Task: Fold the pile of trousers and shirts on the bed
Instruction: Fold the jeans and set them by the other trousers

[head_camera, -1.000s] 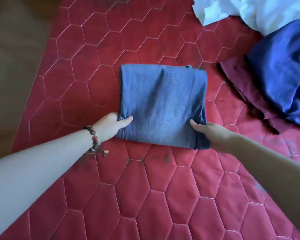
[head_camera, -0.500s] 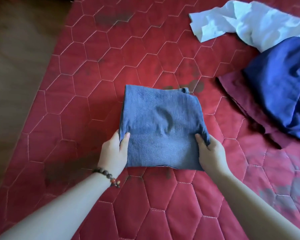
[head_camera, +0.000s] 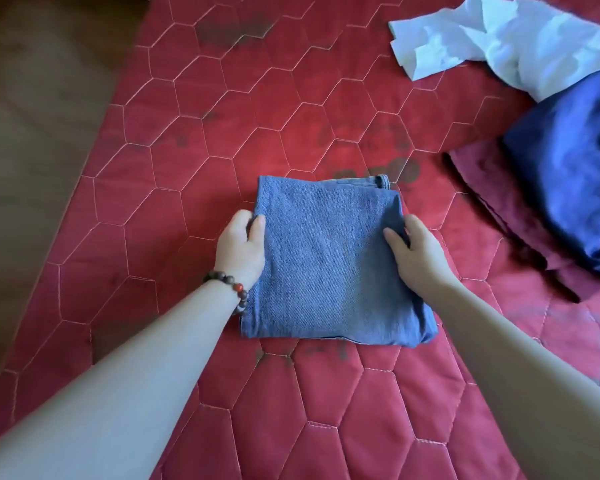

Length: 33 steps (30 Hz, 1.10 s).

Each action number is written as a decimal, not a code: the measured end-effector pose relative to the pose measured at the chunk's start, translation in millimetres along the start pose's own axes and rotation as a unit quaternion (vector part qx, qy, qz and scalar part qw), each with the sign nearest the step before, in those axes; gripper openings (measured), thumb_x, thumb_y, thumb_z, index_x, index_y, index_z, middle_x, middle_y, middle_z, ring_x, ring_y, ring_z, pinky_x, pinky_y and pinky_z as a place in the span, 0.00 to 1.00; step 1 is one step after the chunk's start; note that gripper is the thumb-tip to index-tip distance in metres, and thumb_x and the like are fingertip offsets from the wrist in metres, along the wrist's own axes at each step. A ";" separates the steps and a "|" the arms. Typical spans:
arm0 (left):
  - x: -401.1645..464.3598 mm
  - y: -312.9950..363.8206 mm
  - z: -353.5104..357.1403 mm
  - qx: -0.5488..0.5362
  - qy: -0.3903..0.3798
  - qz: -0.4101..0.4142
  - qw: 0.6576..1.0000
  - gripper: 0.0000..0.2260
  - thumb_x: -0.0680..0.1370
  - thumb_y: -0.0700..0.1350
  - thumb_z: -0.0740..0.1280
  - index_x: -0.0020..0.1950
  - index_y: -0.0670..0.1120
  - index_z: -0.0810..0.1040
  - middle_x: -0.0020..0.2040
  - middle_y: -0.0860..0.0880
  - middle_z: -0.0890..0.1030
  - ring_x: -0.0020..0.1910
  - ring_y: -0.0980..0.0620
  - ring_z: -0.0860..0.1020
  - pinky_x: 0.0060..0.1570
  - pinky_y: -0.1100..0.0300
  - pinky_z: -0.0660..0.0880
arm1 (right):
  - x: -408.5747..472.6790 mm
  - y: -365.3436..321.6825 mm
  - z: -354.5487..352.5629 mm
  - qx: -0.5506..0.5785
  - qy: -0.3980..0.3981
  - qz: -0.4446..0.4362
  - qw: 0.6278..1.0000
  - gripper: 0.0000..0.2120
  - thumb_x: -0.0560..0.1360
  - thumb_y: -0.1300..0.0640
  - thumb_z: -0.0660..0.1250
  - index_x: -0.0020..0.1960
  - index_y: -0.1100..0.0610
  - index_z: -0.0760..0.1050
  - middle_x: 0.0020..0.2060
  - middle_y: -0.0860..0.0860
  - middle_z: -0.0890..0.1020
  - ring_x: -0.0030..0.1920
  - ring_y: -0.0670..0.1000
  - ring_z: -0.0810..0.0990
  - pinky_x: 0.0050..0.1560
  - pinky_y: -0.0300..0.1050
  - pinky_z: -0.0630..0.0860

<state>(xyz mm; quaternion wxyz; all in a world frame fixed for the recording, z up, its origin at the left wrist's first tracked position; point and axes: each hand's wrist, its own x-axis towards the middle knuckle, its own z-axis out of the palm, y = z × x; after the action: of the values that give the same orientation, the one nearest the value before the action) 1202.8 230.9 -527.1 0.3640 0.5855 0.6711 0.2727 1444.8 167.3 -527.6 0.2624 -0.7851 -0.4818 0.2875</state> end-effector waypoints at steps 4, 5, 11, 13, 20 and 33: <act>0.9 -4.4 6.1 0.052 0.123 0.069 0.989 0.10 0.83 0.42 0.57 0.49 0.36 0.71 0.33 0.46 0.69 0.33 0.44 0.65 0.34 0.51 0.56 | 8.1 -9.4 8.9 0.038 0.109 -0.046 0.992 0.05 0.80 0.58 0.60 0.46 0.53 0.65 0.29 0.46 0.71 0.30 0.47 0.69 0.30 0.35 0.63; 1.4 -7.7 9.0 0.097 0.110 0.056 0.988 0.11 0.84 0.44 0.56 0.51 0.37 0.71 0.33 0.45 0.69 0.33 0.43 0.67 0.33 0.52 0.56 | 9.8 -9.1 13.7 0.030 0.098 -0.033 0.994 0.06 0.80 0.57 0.59 0.45 0.53 0.64 0.28 0.47 0.71 0.30 0.50 0.67 0.31 0.42 0.62; -0.5 -1.0 11.6 0.267 0.104 0.032 0.958 0.08 0.80 0.44 0.60 0.58 0.42 0.70 0.46 0.44 0.77 0.48 0.38 0.79 0.39 0.50 0.67 | 8.4 -12.0 28.4 -0.098 0.086 0.081 0.988 0.05 0.81 0.54 0.58 0.52 0.56 0.65 0.44 0.59 0.78 0.43 0.63 0.76 0.38 0.50 0.67; 0.0 6.2 12.5 0.284 0.136 0.176 0.933 0.15 0.74 0.40 0.64 0.60 0.42 0.73 0.58 0.42 0.75 0.59 0.40 0.74 0.54 0.47 0.67 | 6.7 -23.6 30.1 -0.167 0.180 0.025 0.969 0.10 0.77 0.57 0.63 0.57 0.59 0.70 0.55 0.60 0.76 0.52 0.63 0.76 0.47 0.53 0.69; 16.5 -1.1 50.9 0.426 -0.067 0.285 0.856 0.24 0.82 0.48 0.51 0.78 0.43 0.58 0.79 0.46 0.55 0.79 0.45 0.48 0.76 0.46 0.44 | 18.3 -42.3 78.7 -0.293 -0.030 -0.261 0.919 0.25 0.80 0.57 0.56 0.77 0.58 0.58 0.77 0.52 0.60 0.77 0.50 0.53 0.77 0.54 0.43; 25.2 -16.7 57.4 0.413 -0.073 0.171 0.892 0.33 0.75 0.63 0.50 0.79 0.58 0.46 0.79 0.39 0.42 0.77 0.36 0.40 0.70 0.33 0.54 | 36.9 -28.0 90.1 -0.319 0.031 -0.059 0.945 0.30 0.78 0.35 0.45 0.78 0.42 0.49 0.78 0.58 0.45 0.78 0.56 0.41 0.75 0.58 0.36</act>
<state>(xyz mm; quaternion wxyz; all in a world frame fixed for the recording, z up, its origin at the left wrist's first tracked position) 1238.1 249.5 -578.2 0.0857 0.8071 0.5840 -0.0144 1378.1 224.0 -578.4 0.0295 -0.8065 -0.5854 0.0778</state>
